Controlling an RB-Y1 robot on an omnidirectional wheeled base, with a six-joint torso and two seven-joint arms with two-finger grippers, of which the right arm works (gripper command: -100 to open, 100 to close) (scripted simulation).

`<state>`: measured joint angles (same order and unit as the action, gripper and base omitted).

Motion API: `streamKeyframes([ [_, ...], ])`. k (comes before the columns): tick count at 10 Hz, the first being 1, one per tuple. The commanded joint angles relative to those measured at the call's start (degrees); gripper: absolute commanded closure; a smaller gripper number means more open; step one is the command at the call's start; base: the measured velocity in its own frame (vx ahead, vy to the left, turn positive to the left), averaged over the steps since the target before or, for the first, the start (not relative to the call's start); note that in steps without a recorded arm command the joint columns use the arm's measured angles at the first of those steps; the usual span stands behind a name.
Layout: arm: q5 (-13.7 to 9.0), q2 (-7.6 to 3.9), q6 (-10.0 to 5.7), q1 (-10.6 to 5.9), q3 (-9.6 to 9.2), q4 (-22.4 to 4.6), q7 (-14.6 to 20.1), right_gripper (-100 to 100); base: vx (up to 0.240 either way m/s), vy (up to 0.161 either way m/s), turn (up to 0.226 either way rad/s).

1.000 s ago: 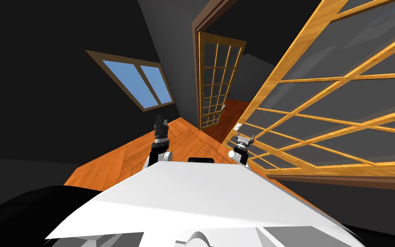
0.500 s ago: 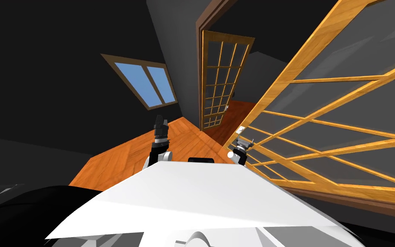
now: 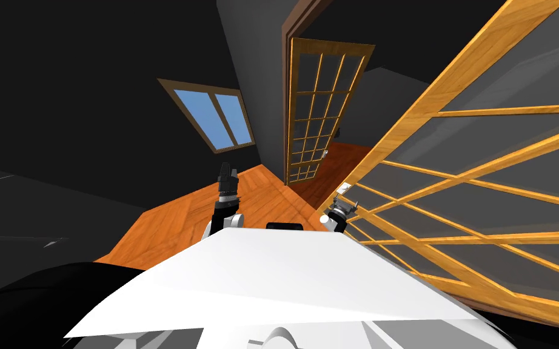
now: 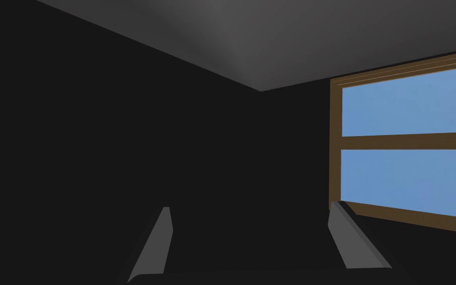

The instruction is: Push the door open

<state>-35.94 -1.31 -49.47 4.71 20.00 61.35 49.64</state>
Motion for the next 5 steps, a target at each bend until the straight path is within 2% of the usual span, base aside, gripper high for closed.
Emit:
streamKeyframes([
  [1, -0.4, -0.15, -0.82, -0.71, 0.15, -1.9, 0.9, -100, 0.025, -0.057, 0.045],
  [5, -2.6, 0.92, -2.44, -2.06, 1.14, -6.3, 3.8, -100, 0.027, -0.065, 0.109],
])
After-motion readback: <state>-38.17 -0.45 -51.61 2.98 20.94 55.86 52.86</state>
